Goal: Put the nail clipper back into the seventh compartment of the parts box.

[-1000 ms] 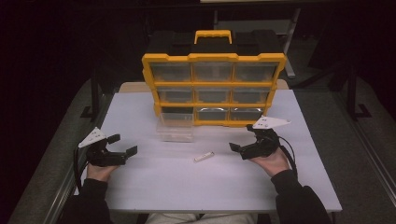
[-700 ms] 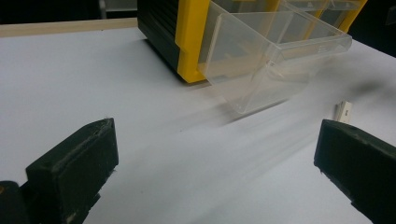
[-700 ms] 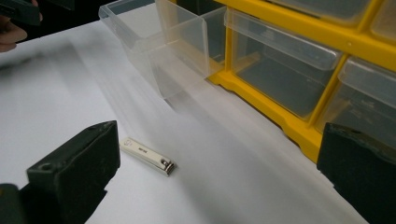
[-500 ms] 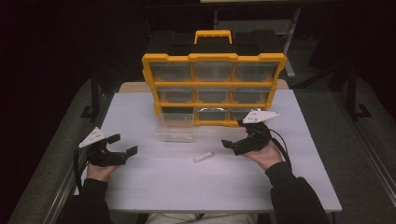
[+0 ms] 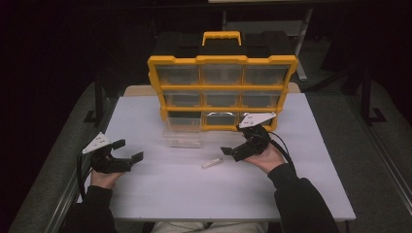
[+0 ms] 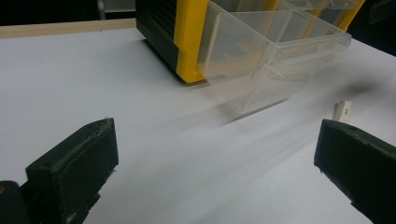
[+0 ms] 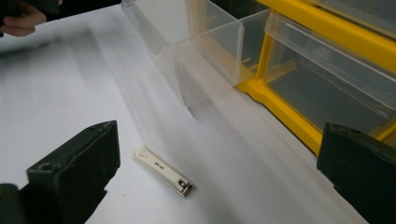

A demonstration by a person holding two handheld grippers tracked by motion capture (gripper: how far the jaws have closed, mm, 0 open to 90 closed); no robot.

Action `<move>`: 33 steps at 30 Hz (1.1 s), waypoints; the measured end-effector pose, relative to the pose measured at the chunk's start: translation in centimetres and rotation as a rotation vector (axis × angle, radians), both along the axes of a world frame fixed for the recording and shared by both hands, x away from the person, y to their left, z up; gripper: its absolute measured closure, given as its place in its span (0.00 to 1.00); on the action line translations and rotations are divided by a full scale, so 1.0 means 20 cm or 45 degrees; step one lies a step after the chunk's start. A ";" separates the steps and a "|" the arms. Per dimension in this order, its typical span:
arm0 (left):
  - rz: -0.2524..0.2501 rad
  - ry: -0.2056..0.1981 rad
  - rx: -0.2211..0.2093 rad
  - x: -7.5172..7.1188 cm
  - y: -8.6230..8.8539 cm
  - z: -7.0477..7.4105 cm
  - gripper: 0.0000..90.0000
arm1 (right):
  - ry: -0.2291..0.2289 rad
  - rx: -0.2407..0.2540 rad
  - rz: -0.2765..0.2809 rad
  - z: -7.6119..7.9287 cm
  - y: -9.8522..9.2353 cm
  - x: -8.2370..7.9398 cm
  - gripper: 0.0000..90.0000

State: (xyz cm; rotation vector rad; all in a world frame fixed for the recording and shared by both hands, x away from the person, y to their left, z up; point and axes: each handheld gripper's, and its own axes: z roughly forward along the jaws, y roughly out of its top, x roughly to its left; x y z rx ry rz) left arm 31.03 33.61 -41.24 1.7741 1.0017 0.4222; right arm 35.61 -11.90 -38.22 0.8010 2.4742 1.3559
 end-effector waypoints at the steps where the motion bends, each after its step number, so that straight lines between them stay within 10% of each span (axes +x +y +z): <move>1: 0.000 0.000 0.000 0.00 0.00 0.00 0.00 | 0.000 0.000 0.000 0.00 0.00 0.00 0.00; 33: -0.030 -0.006 0.001 0.00 -0.01 0.00 0.00 | 0.101 -0.133 0.193 -0.10 0.20 0.08 0.00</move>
